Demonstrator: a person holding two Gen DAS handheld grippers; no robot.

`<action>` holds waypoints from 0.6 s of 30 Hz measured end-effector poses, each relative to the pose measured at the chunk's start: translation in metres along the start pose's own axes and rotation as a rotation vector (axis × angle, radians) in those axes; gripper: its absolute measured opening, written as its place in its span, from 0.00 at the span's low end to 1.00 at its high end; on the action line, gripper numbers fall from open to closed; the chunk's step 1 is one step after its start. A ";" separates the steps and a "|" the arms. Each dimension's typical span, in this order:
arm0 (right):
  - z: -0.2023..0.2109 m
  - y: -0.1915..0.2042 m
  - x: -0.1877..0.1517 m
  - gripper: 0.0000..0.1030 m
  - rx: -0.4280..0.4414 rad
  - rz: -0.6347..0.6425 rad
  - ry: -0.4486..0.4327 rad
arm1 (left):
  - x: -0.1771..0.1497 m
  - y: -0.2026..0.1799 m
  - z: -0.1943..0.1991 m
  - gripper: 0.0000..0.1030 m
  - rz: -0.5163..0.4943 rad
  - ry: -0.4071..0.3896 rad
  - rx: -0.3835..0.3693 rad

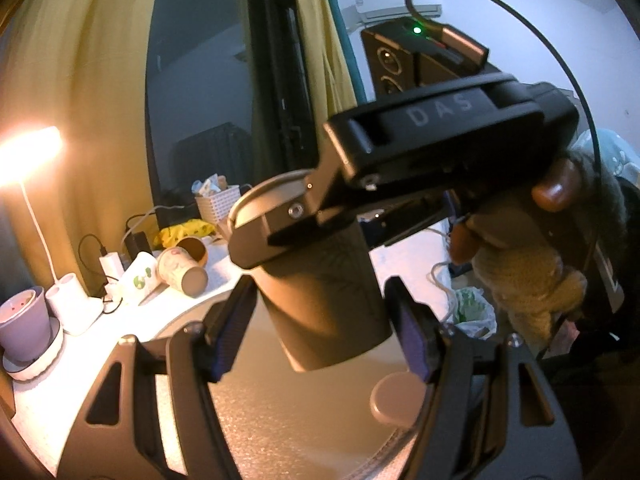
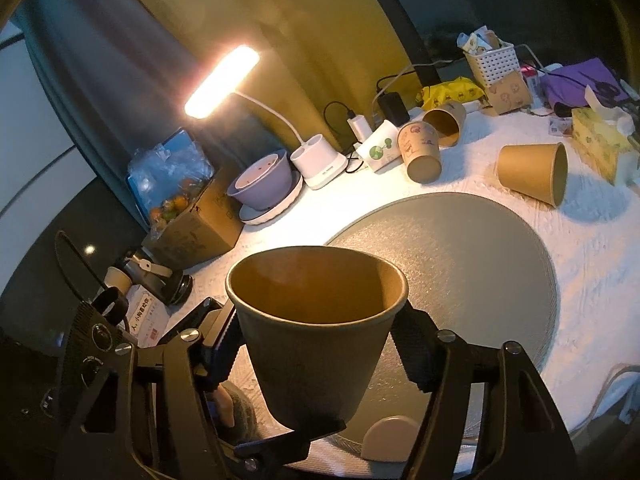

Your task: Flip cup upright

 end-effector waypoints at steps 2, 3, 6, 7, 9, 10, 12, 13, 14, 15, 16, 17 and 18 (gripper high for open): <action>-0.001 0.001 0.000 0.67 -0.005 0.007 0.001 | 0.000 0.000 0.000 0.66 0.001 0.002 0.005; -0.001 0.001 0.001 0.67 -0.004 0.008 0.001 | 0.000 0.000 0.000 0.67 0.002 0.002 0.008; -0.001 0.000 0.001 0.67 -0.007 0.007 -0.001 | -0.001 -0.001 -0.002 0.69 0.000 0.011 0.011; 0.000 -0.001 0.002 0.67 -0.007 0.005 -0.002 | -0.002 -0.002 -0.003 0.74 -0.001 0.020 0.010; 0.000 -0.002 0.004 0.67 -0.008 0.001 -0.008 | -0.003 -0.001 -0.004 0.78 0.010 0.028 0.003; 0.000 -0.003 0.006 0.67 -0.013 0.002 -0.010 | -0.003 -0.001 -0.004 0.78 0.016 0.027 0.003; 0.001 -0.004 0.008 0.67 -0.031 0.009 -0.024 | -0.003 0.001 -0.005 0.80 0.026 0.033 0.006; 0.002 -0.005 0.010 0.67 -0.049 0.018 -0.036 | -0.004 0.001 -0.005 0.81 0.032 0.037 0.005; 0.002 -0.005 0.011 0.67 -0.064 0.026 -0.045 | -0.004 0.002 -0.006 0.81 0.036 0.039 0.005; 0.003 -0.005 0.013 0.67 -0.079 0.035 -0.056 | -0.005 0.004 -0.006 0.81 0.043 0.042 0.005; 0.004 -0.006 0.015 0.67 -0.103 0.050 -0.073 | -0.005 0.005 -0.006 0.81 0.047 0.043 0.005; 0.004 -0.006 0.018 0.67 -0.124 0.061 -0.085 | -0.005 0.006 -0.007 0.82 0.054 0.046 0.004; 0.004 -0.006 0.019 0.67 -0.141 0.071 -0.094 | -0.006 0.007 -0.007 0.82 0.061 0.049 0.003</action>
Point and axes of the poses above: each gripper's, at about its wrist camera, not at the fingertips, and z roughly against the way its jaws point, y to its left, x to its top, the point moved 6 cm from there along -z, roughly the way its jaws point, and after that the axes turned 6 degrees about -x, right-handed, at the moved point
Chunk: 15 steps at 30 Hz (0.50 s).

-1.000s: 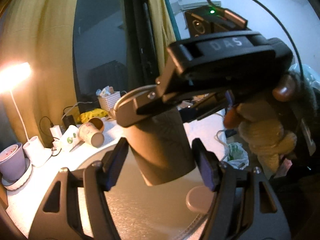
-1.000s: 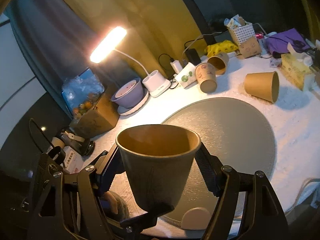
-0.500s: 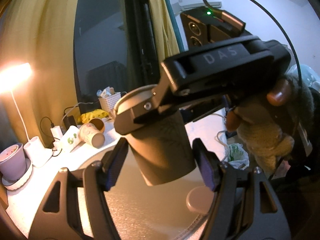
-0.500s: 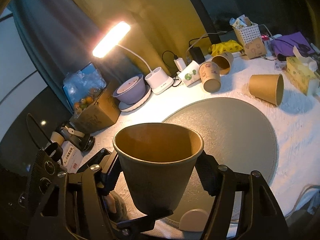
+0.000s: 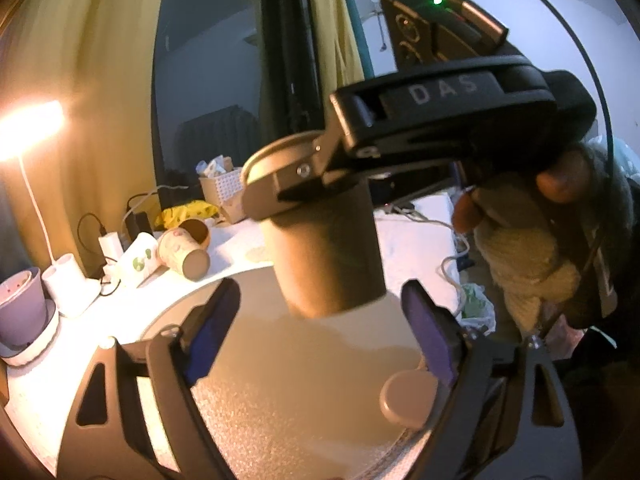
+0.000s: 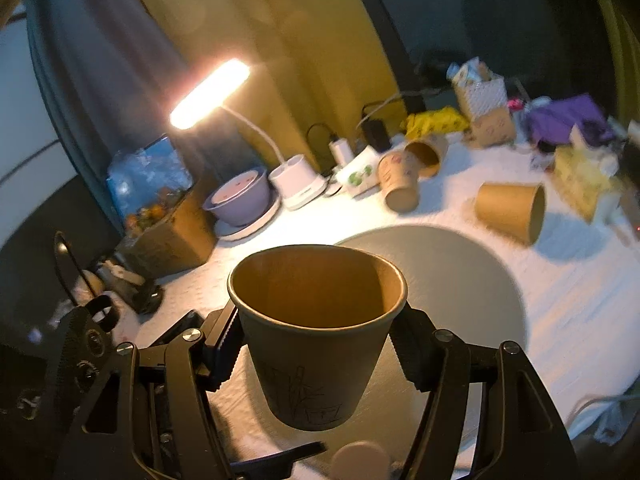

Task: Flip cup upright
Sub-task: 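Rotate the cup upright in the right gripper and lower it toward the mat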

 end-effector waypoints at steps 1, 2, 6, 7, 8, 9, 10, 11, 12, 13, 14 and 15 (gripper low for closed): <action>0.000 -0.001 0.002 0.67 -0.015 0.010 -0.010 | -0.001 0.001 0.000 0.82 0.010 0.005 -0.002; -0.001 -0.002 0.004 0.67 -0.035 0.019 -0.020 | -0.001 0.004 -0.001 0.82 0.018 0.008 -0.003; -0.004 -0.005 0.009 0.67 -0.088 0.045 -0.043 | -0.003 0.013 -0.004 0.82 0.064 0.021 0.002; -0.005 -0.006 0.010 0.67 -0.102 0.054 -0.049 | -0.003 0.016 -0.004 0.82 0.081 0.025 0.005; -0.006 -0.006 0.011 0.67 -0.114 0.061 -0.054 | -0.003 0.019 -0.005 0.82 0.095 0.028 0.008; -0.007 -0.006 0.011 0.67 -0.124 0.066 -0.059 | -0.004 0.022 -0.005 0.82 0.111 0.031 0.010; -0.008 -0.007 0.011 0.67 -0.134 0.071 -0.063 | -0.004 0.026 -0.005 0.82 0.129 0.034 0.013; -0.009 -0.008 0.012 0.67 -0.143 0.074 -0.067 | -0.005 0.029 -0.006 0.82 0.148 0.041 0.014; -0.010 -0.008 0.012 0.67 -0.150 0.075 -0.073 | -0.007 0.034 -0.007 0.82 0.178 0.053 0.009; -0.010 -0.008 0.013 0.67 -0.158 0.078 -0.082 | -0.008 0.039 -0.007 0.82 0.211 0.062 0.005; -0.010 -0.008 0.014 0.67 -0.169 0.086 -0.093 | -0.009 0.043 -0.008 0.82 0.235 0.068 0.006; -0.011 -0.008 0.015 0.67 -0.179 0.096 -0.100 | -0.011 0.049 -0.008 0.82 0.258 0.074 0.014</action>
Point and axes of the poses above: each gripper's, at about its wrist camera, not at the fingertips, and z roughly against the way its jaws point, y to its left, x to its top, the point moved 6 cm from there along -z, roughly the way its jaws point, and after that the axes turned 6 degrees about -x, right-handed, at the moved point
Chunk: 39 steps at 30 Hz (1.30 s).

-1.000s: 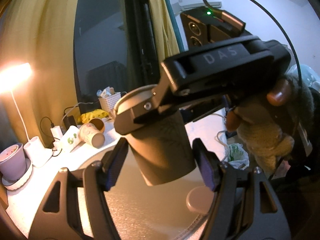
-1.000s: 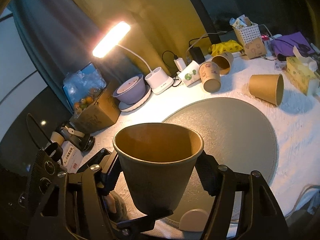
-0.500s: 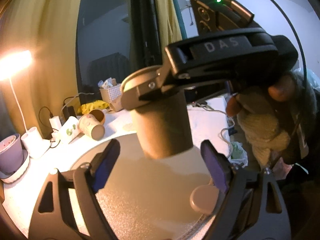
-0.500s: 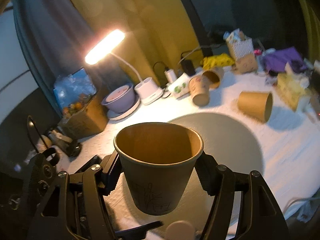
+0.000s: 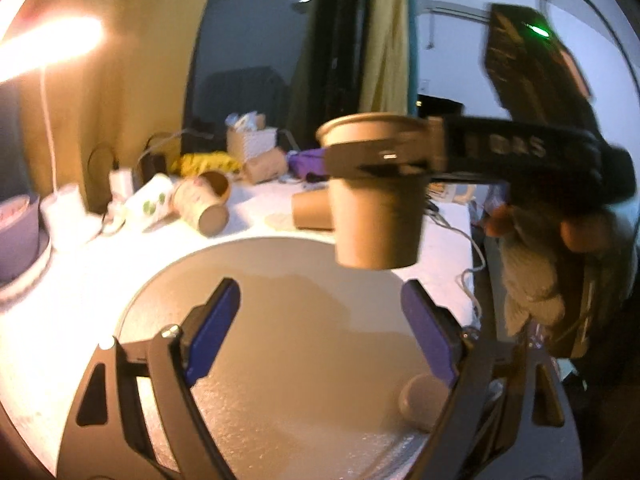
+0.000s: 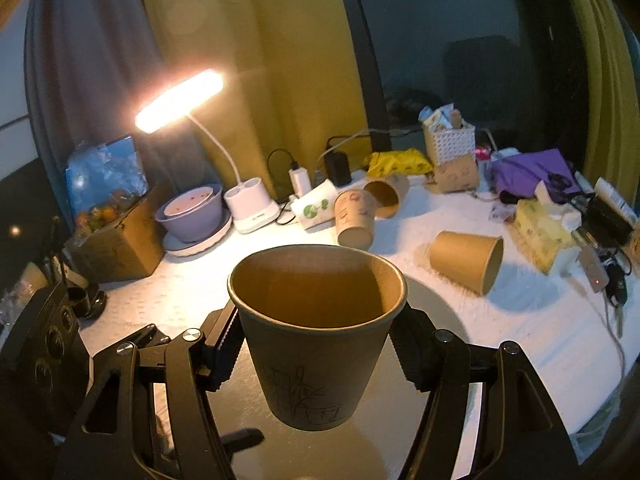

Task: Flip cup upright
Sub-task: 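Rotate the cup upright in the right gripper and lower it toward the mat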

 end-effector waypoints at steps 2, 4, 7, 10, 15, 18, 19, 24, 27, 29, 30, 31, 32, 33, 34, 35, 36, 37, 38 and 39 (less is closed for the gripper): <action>-0.001 0.000 0.001 0.67 -0.009 0.009 -0.009 | 0.000 0.012 0.000 0.82 0.054 0.004 0.017; -0.004 -0.001 0.002 0.67 -0.015 0.018 -0.019 | 0.001 0.024 0.000 0.82 0.101 0.006 0.040; -0.010 0.000 0.002 0.67 -0.039 0.040 -0.026 | 0.001 0.043 0.002 0.82 0.162 0.003 0.086; -0.019 0.003 0.002 0.67 -0.057 0.065 -0.030 | 0.001 0.063 0.007 0.82 0.218 -0.004 0.138; -0.039 0.013 -0.003 0.67 -0.055 0.094 -0.008 | 0.000 0.096 0.017 0.82 0.308 -0.025 0.269; -0.054 0.021 -0.008 0.67 -0.056 0.111 0.012 | -0.002 0.111 0.021 0.82 0.348 -0.032 0.317; -0.059 0.023 -0.010 0.67 -0.061 0.118 0.022 | -0.003 0.116 0.023 0.82 0.362 -0.031 0.329; -0.080 0.034 -0.018 0.67 -0.094 0.161 0.047 | -0.005 0.121 0.028 0.81 0.378 -0.036 0.358; -0.090 0.036 -0.021 0.67 -0.100 0.170 0.063 | -0.005 0.119 0.028 0.82 0.363 -0.037 0.365; -0.097 0.034 -0.021 0.67 -0.109 0.169 0.074 | -0.005 0.119 0.028 0.81 0.364 -0.037 0.370; -0.101 0.032 -0.022 0.67 -0.114 0.169 0.083 | -0.005 0.119 0.028 0.81 0.365 -0.037 0.373; -0.104 0.031 -0.022 0.67 -0.116 0.168 0.090 | -0.005 0.120 0.029 0.82 0.367 -0.037 0.378; -0.106 0.030 -0.023 0.67 -0.118 0.166 0.094 | -0.005 0.120 0.029 0.82 0.368 -0.037 0.380; -0.109 0.029 -0.024 0.67 -0.120 0.162 0.101 | -0.006 0.120 0.029 0.82 0.370 -0.034 0.382; -0.110 0.027 -0.025 0.67 -0.120 0.158 0.107 | -0.006 0.120 0.028 0.82 0.370 -0.030 0.384; -0.111 0.026 -0.026 0.67 -0.120 0.153 0.114 | -0.006 0.120 0.027 0.82 0.370 -0.026 0.385; -0.112 0.025 -0.027 0.67 -0.117 0.148 0.122 | -0.007 0.120 0.026 0.82 0.370 -0.023 0.385; -0.112 0.024 -0.028 0.67 -0.117 0.141 0.124 | -0.007 0.120 0.025 0.82 0.370 -0.019 0.384; -0.111 0.023 -0.028 0.67 -0.122 0.138 0.122 | -0.008 0.120 0.025 0.82 0.369 -0.017 0.384; -0.110 0.022 -0.028 0.67 -0.126 0.135 0.120 | -0.008 0.120 0.024 0.82 0.369 -0.015 0.383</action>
Point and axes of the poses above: each gripper's, at about its wrist camera, not at the fingertips, and z roughly against the way its jaws point, y to its left, x to its top, the point moved 6 cm from there along -z, roughly the way its jaws point, and after that the axes turned 6 degrees about -x, right-handed, at the moved point
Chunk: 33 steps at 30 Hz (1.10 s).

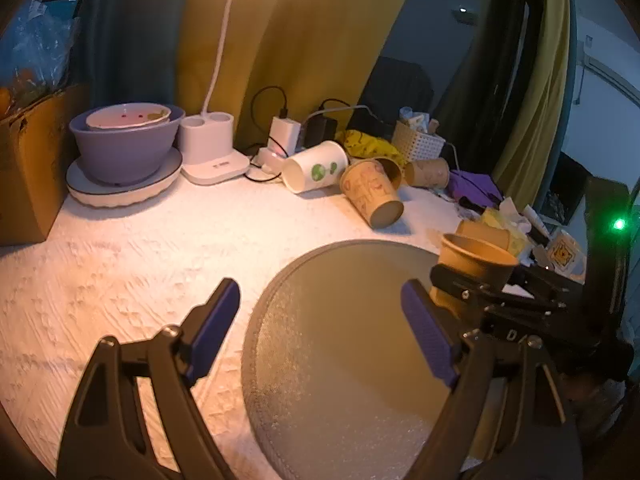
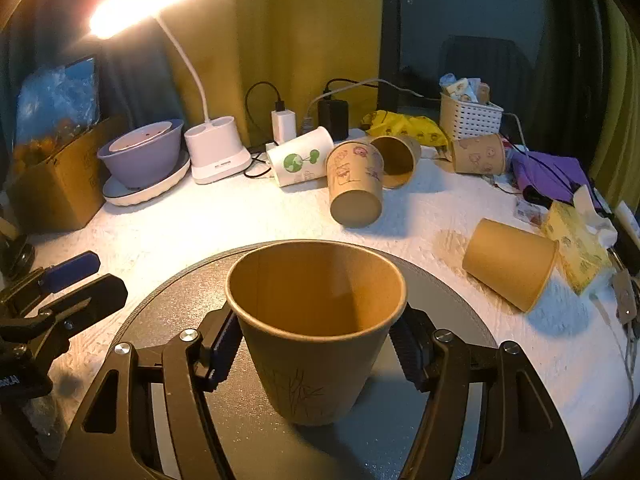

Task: Flip cup upright
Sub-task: 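Rotate the cup upright in the right gripper and lower it toward the mat, then set the cup base-down on the grey mat and open the right gripper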

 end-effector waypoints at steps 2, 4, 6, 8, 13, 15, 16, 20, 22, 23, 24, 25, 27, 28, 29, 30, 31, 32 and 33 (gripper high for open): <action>0.000 -0.001 -0.002 0.67 -0.003 -0.006 0.009 | 0.000 -0.001 0.000 0.82 -0.001 0.001 -0.001; 0.001 -0.002 -0.004 0.67 -0.002 -0.009 0.018 | 0.000 -0.001 0.000 0.82 -0.004 -0.002 -0.003; 0.004 -0.002 -0.006 0.67 -0.005 -0.008 0.018 | 0.000 -0.002 0.001 0.82 -0.007 -0.005 -0.006; 0.007 -0.002 -0.007 0.68 -0.002 -0.014 0.018 | 0.000 -0.004 0.001 0.82 -0.010 -0.007 -0.011; 0.018 -0.003 -0.011 0.70 -0.016 -0.003 0.015 | -0.001 -0.012 0.006 0.82 -0.033 -0.025 -0.037; 0.021 -0.004 -0.012 0.76 -0.022 -0.005 0.013 | 0.000 -0.015 0.008 0.82 -0.043 -0.034 -0.041; 0.022 -0.005 -0.013 0.76 -0.023 -0.007 0.011 | 0.000 -0.016 0.009 0.82 -0.048 -0.037 -0.042; 0.033 -0.009 -0.017 0.76 -0.022 -0.028 0.007 | 0.000 -0.019 0.011 0.82 -0.060 -0.042 -0.048; 0.040 -0.009 -0.019 0.76 -0.026 -0.031 0.000 | 0.000 -0.020 0.011 0.82 -0.063 -0.046 -0.050; 0.043 -0.010 -0.019 0.76 -0.028 -0.034 -0.003 | 0.000 -0.021 0.012 0.82 -0.067 -0.049 -0.052; 0.047 -0.011 -0.020 0.76 -0.030 -0.039 -0.006 | 0.000 -0.022 0.013 0.82 -0.069 -0.052 -0.052; 0.051 -0.012 -0.021 0.76 -0.034 -0.042 -0.009 | 0.000 -0.024 0.015 0.82 -0.074 -0.057 -0.054; 0.059 -0.016 -0.022 0.76 -0.044 -0.047 -0.017 | -0.001 -0.029 0.017 0.82 -0.091 -0.069 -0.062; 0.062 -0.017 -0.023 0.76 -0.047 -0.050 -0.020 | -0.001 -0.032 0.019 0.82 -0.104 -0.075 -0.069; 0.067 -0.019 -0.025 0.76 -0.050 -0.053 -0.023 | -0.002 -0.036 0.020 0.82 -0.118 -0.081 -0.075; 0.070 -0.021 -0.025 0.76 -0.053 -0.056 -0.025 | -0.002 -0.039 0.022 0.82 -0.128 -0.086 -0.078; 0.074 -0.022 -0.026 0.76 -0.056 -0.058 -0.028 | -0.003 -0.042 0.023 0.82 -0.142 -0.093 -0.083; 0.078 -0.024 -0.027 0.76 -0.060 -0.060 -0.031 | -0.003 -0.047 0.026 0.82 -0.161 -0.103 -0.094; 0.082 -0.026 -0.028 0.76 -0.064 -0.064 -0.035 | -0.003 -0.051 0.028 0.82 -0.173 -0.111 -0.102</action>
Point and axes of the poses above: each gripper's, at about its wrist camera, not at the fingertips, and z roughly against the way its jaws point, y to its left, x to its top, the point moved 6 cm from there along -z, roughly the way its jaws point, and after that the axes turned 6 degrees about -x, right-handed, at the moved point
